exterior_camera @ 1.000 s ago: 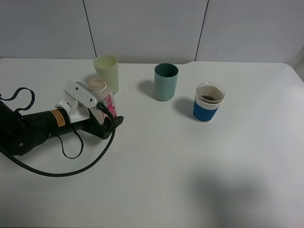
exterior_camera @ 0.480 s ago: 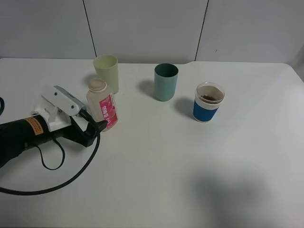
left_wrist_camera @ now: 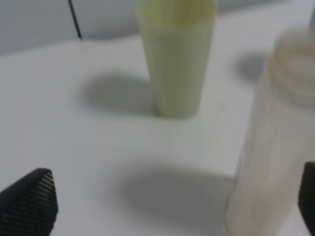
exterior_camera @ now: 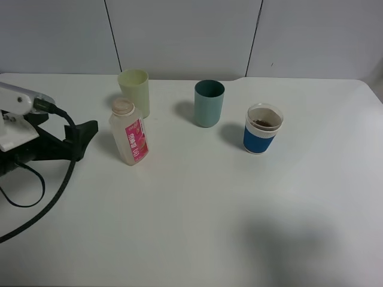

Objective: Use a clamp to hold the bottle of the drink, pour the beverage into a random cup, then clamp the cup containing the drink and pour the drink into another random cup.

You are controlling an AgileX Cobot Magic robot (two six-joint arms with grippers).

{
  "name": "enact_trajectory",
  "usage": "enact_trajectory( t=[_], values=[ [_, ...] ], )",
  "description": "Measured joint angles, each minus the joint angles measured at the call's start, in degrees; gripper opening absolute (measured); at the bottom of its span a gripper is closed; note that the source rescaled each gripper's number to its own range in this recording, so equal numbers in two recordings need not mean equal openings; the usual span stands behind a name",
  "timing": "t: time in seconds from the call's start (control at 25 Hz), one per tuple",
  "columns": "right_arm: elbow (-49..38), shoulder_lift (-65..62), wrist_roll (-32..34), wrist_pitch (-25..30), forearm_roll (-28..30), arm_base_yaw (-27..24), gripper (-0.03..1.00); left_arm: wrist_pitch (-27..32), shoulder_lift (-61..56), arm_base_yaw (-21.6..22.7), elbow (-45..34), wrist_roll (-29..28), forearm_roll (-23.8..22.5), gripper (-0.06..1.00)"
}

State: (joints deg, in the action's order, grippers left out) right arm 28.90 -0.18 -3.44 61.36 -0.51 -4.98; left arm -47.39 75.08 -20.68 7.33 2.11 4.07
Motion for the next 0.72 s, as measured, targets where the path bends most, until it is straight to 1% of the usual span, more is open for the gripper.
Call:
enact_trajectory(
  t=[0.12,0.2,0.36,0.4,0.44,0.48,0.56,0.64,0.72],
  values=[
    [0.00,0.00,0.00,0.00,0.00,0.00,1.00,6.27,-8.42,0.00,0.12,0.00,2.11,1.00],
    [0.00,0.00,0.00,0.00,0.00,0.00,1.00,11.54,-12.99,0.00,1.22,0.09,2.96,1.00],
    [0.00,0.00,0.00,0.00,0.00,0.00,1.00,20.92,-19.95,0.00,5.17,0.93,3.05,1.00],
    [0.00,0.00,0.00,0.00,0.00,0.00,1.00,20.92,-19.95,0.00,5.17,0.93,3.05,1.00],
    [0.00,0.00,0.00,0.00,0.00,0.00,1.00,23.12,-21.56,0.00,6.47,1.62,2.83,1.00],
    [0.00,0.00,0.00,0.00,0.00,0.00,1.00,28.53,-24.31,0.20,8.92,3.68,1.93,1.00],
    [0.00,0.00,0.00,0.00,0.00,0.00,1.00,34.59,-27.33,1.59,11.82,4.82,-0.10,1.00],
    [0.00,0.00,0.00,0.00,0.00,0.00,1.00,40.91,-30.29,3.91,14.58,4.98,-3.08,1.00],
    [0.00,0.00,0.00,0.00,0.00,0.00,1.00,45.52,-32.99,6.33,16.45,5.03,-5.17,1.00]
  ],
)
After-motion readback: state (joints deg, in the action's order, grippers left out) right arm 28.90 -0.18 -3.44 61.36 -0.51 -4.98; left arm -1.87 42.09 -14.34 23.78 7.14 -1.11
